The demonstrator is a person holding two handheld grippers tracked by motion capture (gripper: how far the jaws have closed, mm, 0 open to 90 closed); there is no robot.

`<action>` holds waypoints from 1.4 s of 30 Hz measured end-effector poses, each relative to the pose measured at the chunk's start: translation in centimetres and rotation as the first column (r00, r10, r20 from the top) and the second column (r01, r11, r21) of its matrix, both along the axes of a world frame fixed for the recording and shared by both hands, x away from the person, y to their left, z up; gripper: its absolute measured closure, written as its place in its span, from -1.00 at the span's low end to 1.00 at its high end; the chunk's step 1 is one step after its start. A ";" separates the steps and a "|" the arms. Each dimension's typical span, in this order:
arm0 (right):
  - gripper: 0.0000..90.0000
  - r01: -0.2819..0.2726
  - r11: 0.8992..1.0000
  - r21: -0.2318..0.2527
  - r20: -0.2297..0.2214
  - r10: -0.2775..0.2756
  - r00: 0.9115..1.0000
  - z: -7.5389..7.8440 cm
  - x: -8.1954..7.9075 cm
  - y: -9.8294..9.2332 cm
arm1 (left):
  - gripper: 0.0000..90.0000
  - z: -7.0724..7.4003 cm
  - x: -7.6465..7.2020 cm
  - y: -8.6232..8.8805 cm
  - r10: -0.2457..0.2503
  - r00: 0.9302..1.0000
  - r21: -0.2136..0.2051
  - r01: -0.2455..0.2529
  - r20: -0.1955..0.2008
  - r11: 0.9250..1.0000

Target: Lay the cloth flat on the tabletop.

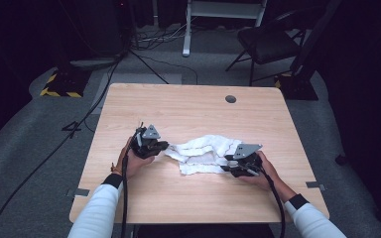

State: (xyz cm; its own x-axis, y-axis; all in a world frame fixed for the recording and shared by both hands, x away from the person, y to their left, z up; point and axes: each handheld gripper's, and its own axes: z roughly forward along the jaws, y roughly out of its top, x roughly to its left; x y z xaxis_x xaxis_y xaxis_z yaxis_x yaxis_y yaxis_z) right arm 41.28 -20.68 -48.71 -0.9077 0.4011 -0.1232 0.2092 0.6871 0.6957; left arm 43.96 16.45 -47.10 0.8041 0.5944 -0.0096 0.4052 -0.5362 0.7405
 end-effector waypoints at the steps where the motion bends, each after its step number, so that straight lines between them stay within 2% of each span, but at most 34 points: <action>1: 0.31 0.001 1.000 -0.008 -0.001 -0.001 1.000 -0.1 0.1 0.2 | 0.89 0.0 0.0 -0.1 0.001 1.000 -0.002 -0.001 0.000 1.000; 5: 0.49 0.012 1.000 -0.010 -0.019 -0.012 1.000 -0.1 0.9 0.5 | 0.89 0.1 0.0 -0.2 -0.001 1.000 0.000 0.001 0.005 1.000; 11: 0.91 0.028 1.000 0.009 -0.020 -0.028 0.999 0.5 1.2 0.0 | 0.89 0.3 0.2 -0.1 -0.001 1.000 -0.009 0.001 0.012 1.000; 14: 0.97 0.041 0.999 0.021 -0.021 -0.041 0.999 1.0 1.2 -0.5 | 0.89 0.5 0.1 -0.2 -0.001 1.000 -0.016 0.001 0.017 1.000; 17: 1.00 0.044 0.999 0.011 -0.013 -0.044 0.999 0.9 1.2 -0.6 | 0.89 0.5 0.1 -0.3 -0.004 1.000 -0.005 0.005 0.020 1.000; 21: 1.00 0.048 0.999 0.023 0.014 -0.048 0.999 1.3 1.1 -0.8 | 0.89 0.8 -0.1 -0.3 -0.011 0.999 -0.015 0.012 0.030 1.000; 26: 1.00 0.077 0.993 0.089 0.054 -0.082 0.995 2.9 0.7 -2.0 | 0.89 1.5 -0.4 -0.1 -0.013 0.999 -0.047 0.015 0.045 0.999; 29: 1.00 0.081 0.990 0.116 0.073 -0.090 0.993 3.9 0.3 -2.5 | 0.89 2.1 -0.8 -0.1 -0.021 0.997 -0.048 0.024 0.068 0.999; 33: 1.00 0.092 0.983 0.158 0.100 -0.108 0.989 5.5 -0.5 -3.4 | 0.89 3.5 -1.6 0.2 -0.030 0.995 -0.090 0.038 0.091 0.995; 39: 1.00 0.121 0.964 0.235 0.155 -0.161 0.975 8.7 -2.3 -5.1 | 0.89 6.3 -3.3 0.2 -0.045 0.987 -0.132 0.065 0.152 0.989; 42: 1.00 0.132 0.954 0.268 0.179 -0.184 0.967 10.4 -3.5 -6.0 | 0.89 7.8 -4.5 0.0 -0.069 0.979 -0.123 0.093 0.190 0.988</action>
State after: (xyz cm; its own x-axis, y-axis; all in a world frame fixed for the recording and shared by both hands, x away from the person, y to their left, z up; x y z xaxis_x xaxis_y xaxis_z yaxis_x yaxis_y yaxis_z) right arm 37.74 -26.63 -38.31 -0.7974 0.5784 -0.1720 0.1394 0.4539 0.8801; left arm 39.47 16.43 -39.30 0.8447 0.5306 0.0701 0.2141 -0.4550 0.8644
